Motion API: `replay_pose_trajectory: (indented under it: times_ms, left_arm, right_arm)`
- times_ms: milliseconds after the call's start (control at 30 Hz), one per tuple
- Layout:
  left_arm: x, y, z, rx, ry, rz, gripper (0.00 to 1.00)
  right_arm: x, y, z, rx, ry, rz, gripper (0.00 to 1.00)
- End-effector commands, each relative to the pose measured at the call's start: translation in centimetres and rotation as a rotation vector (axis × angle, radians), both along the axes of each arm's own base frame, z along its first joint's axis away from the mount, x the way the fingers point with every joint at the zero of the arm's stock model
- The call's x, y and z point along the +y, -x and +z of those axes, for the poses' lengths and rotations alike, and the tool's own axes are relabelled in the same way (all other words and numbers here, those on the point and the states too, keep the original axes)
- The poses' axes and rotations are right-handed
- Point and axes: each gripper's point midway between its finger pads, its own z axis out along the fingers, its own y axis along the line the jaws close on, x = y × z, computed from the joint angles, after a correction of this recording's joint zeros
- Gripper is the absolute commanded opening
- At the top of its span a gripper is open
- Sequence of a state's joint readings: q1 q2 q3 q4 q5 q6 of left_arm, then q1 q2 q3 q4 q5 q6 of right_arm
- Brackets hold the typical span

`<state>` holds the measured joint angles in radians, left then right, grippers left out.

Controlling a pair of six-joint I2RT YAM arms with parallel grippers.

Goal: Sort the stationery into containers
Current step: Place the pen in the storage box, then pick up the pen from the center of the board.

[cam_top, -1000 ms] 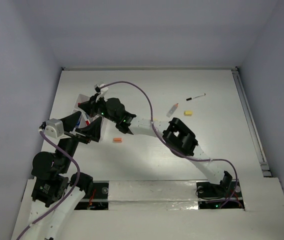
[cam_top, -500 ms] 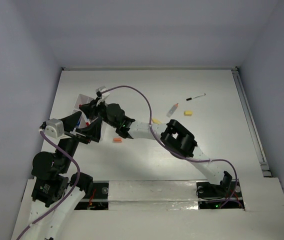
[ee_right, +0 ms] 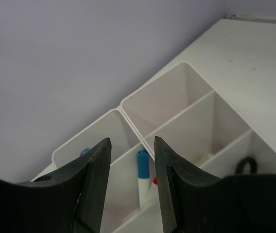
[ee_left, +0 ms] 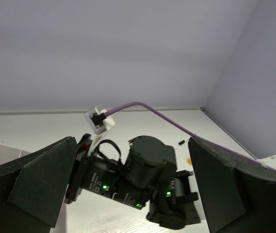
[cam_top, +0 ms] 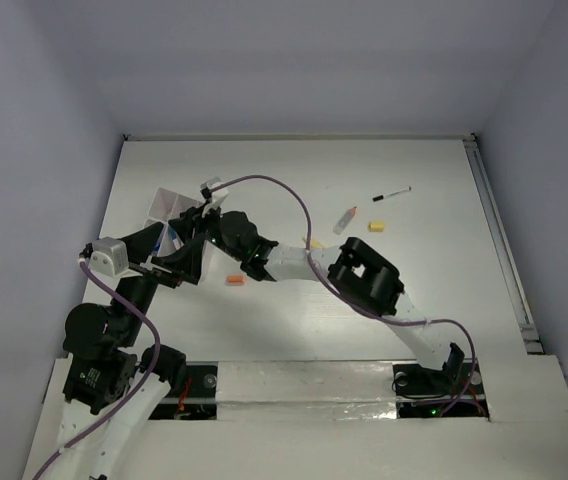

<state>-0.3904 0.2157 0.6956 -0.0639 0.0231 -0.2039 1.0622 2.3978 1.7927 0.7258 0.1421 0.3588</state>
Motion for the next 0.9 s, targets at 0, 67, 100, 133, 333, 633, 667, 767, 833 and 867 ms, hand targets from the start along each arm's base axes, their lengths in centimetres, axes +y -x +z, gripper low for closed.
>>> replay_pose_trajectory:
  times_ms: [0,67,100,133,333,633,667,767,833,867]
  left_arm:
    - [-0.1,0.1,1.2,-0.043,0.020,-0.008,0.99]
    - [0.0,0.3,1.4,-0.049,0.022,-0.008,0.99]
    - [0.0,0.3,1.4,-0.052,0.022,-0.009,0.99]
    - [0.0,0.4,1.5,-0.055,0.022,-0.011,0.99]
    - [-0.3,1.4,1.9,-0.080,0.030,-0.045,0.99]
    - [-0.8,2.6,2.4,-0.104,0.044,-0.092,0.99]
    - [-0.6,2.8,2.5,-0.111,0.048,-0.091,0.99]
    - [-0.5,3.2,2.9,-0.127,0.057,-0.097,0.99]
    - [-0.5,3.2,2.9,-0.129,0.057,-0.093,0.99]
    - [-0.4,3.3,2.9,-0.130,0.058,-0.093,0.99]
  right_arm:
    - [-4.7,-1.1,10.1,-0.070,-0.132,-0.128,0.45]
    - [-9.4,-3.7,9.5,-0.021,-0.047,-0.242,0.42]
    - [-10.3,-3.5,9.1,0.008,-0.010,-0.259,0.38]
    - [-13.6,-6.0,8.6,0.042,0.026,-0.331,0.35]
    - [-31.8,-11.1,1.3,0.329,0.353,-0.658,0.47]
    - [-53.0,-12.9,-5.9,0.642,0.400,-0.941,0.52]
    - [-53.9,-12.9,-6.4,0.659,0.434,-0.960,0.52]
    - [-57.0,-14.5,-8.1,0.706,0.517,-1.037,0.52]
    - [-59.2,-15.4,-8.9,0.736,0.535,-1.073,0.53]
    - [-59.8,-16.2,-8.4,0.747,0.530,-1.081,0.53]
